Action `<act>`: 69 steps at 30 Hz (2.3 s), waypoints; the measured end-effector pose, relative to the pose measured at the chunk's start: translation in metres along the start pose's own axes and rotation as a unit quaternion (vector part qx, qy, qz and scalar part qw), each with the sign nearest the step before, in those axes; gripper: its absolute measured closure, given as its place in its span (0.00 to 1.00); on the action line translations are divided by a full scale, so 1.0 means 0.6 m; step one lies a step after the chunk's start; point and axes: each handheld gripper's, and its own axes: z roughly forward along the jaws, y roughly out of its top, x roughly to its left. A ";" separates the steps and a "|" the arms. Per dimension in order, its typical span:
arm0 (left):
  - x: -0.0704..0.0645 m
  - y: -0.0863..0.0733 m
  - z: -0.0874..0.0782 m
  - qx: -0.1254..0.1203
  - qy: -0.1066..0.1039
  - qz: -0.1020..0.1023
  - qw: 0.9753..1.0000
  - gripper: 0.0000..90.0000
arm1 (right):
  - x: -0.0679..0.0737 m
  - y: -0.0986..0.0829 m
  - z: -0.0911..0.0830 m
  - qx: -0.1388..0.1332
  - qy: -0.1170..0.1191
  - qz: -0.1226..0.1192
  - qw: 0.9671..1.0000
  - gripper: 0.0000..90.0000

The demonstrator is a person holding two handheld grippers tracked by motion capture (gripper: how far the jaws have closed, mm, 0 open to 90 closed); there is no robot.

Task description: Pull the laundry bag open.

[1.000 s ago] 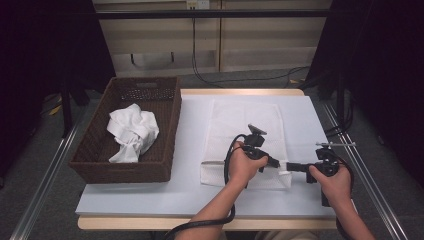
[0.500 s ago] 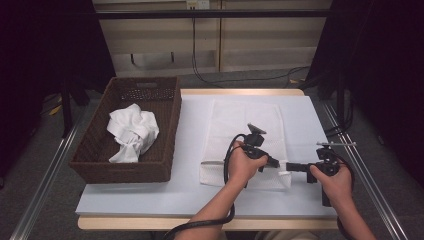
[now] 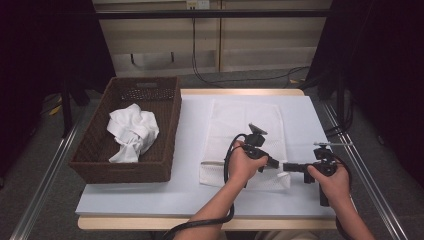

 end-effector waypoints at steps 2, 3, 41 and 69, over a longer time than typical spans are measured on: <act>0.003 0.001 0.002 -0.009 -0.002 -0.003 1.000 0.97 | 0.002 0.001 0.002 0.003 -0.006 -0.005 1.000 0.96; 0.005 0.000 0.001 -0.008 -0.003 -0.008 1.000 0.97 | 0.003 0.001 0.001 0.005 -0.013 -0.006 1.000 0.97; 0.026 -0.004 -0.035 -0.005 0.016 -0.029 0.999 0.96 | -0.014 -0.004 -0.029 -0.010 -0.018 0.003 1.000 0.97; 0.030 -0.004 -0.050 0.015 0.025 -0.012 1.000 0.97 | -0.021 -0.006 -0.028 -0.005 -0.013 0.004 1.000 0.97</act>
